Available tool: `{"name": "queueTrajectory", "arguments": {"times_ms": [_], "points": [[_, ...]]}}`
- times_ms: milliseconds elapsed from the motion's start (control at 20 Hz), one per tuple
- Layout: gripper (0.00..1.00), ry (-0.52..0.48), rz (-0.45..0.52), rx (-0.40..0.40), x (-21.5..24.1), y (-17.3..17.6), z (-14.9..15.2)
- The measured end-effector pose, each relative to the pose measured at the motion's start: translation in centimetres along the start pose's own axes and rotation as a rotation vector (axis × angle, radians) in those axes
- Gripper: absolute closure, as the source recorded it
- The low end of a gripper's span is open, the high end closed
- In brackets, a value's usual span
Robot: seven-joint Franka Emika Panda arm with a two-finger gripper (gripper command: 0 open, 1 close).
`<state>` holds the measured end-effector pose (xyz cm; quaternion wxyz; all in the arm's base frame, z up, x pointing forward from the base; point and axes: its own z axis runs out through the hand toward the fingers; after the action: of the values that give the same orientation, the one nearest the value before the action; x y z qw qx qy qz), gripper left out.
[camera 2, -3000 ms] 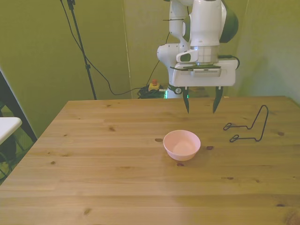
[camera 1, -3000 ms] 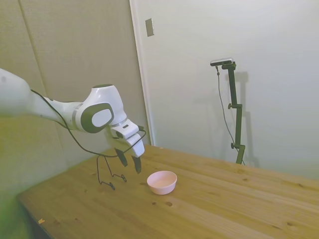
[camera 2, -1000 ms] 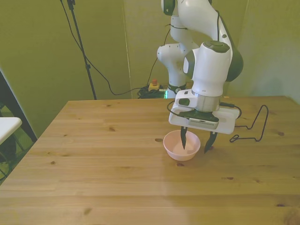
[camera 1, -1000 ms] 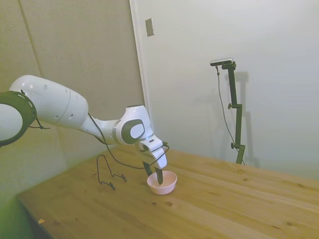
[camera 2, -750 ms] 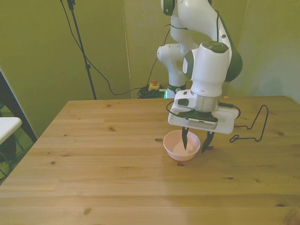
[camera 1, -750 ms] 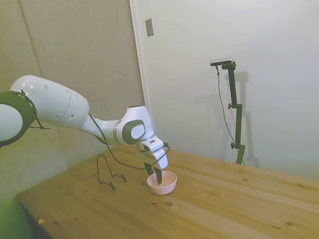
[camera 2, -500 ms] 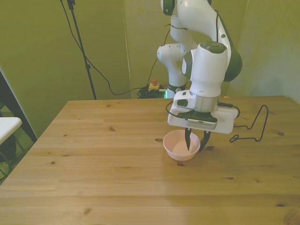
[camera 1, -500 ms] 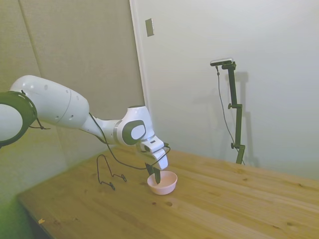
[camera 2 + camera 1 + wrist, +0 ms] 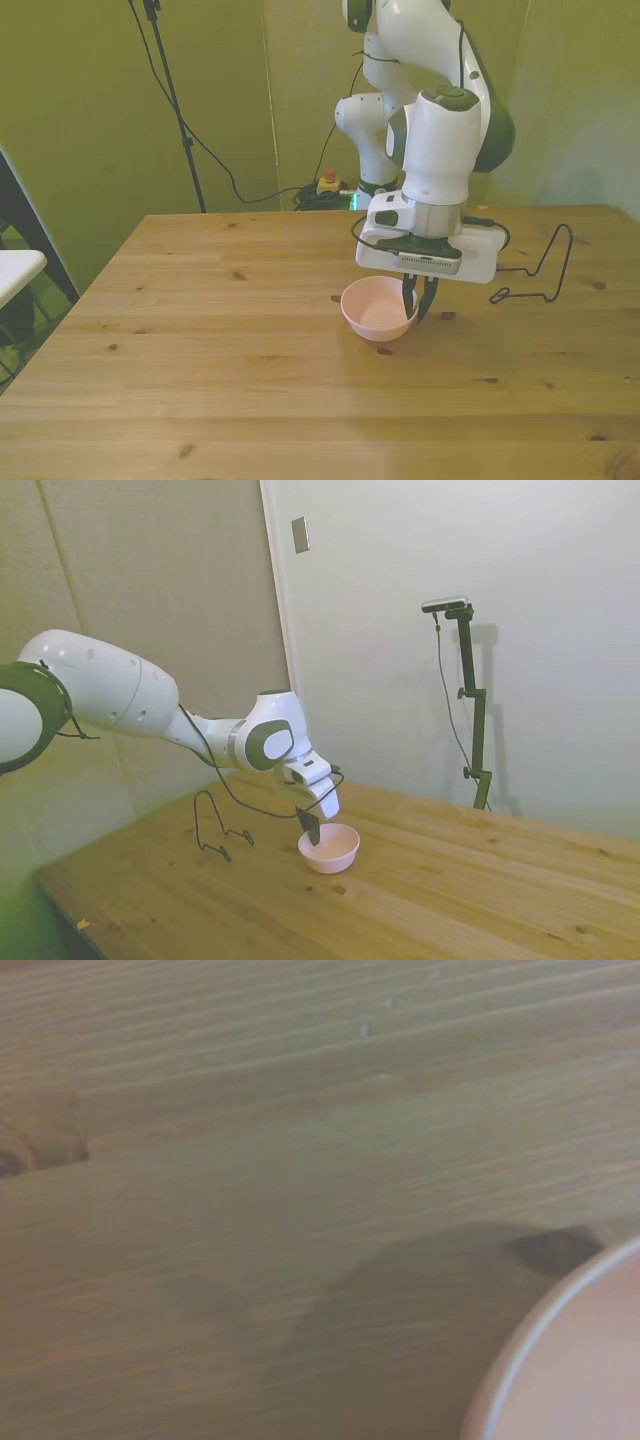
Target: Load the bowl
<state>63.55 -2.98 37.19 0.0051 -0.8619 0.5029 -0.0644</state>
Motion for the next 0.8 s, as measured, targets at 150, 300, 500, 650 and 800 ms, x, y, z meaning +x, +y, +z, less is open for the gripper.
{"name": "queueTrajectory", "arguments": {"times_ms": [150,300,500,650,800], "points": [[1.0,-0.017,-0.01,0.044,0.5,0.6,-1.5],[1.0,-0.038,-0.026,0.099,1.1,2.0,-4.2],[1.0,-0.099,-0.072,0.184,0.6,4.2,-8.6],[1.0,-0.159,-0.113,0.236,-1.5,5.4,-10.9],[1.0,-0.217,-0.147,0.262,-5.2,5.1,-11.7]]}}
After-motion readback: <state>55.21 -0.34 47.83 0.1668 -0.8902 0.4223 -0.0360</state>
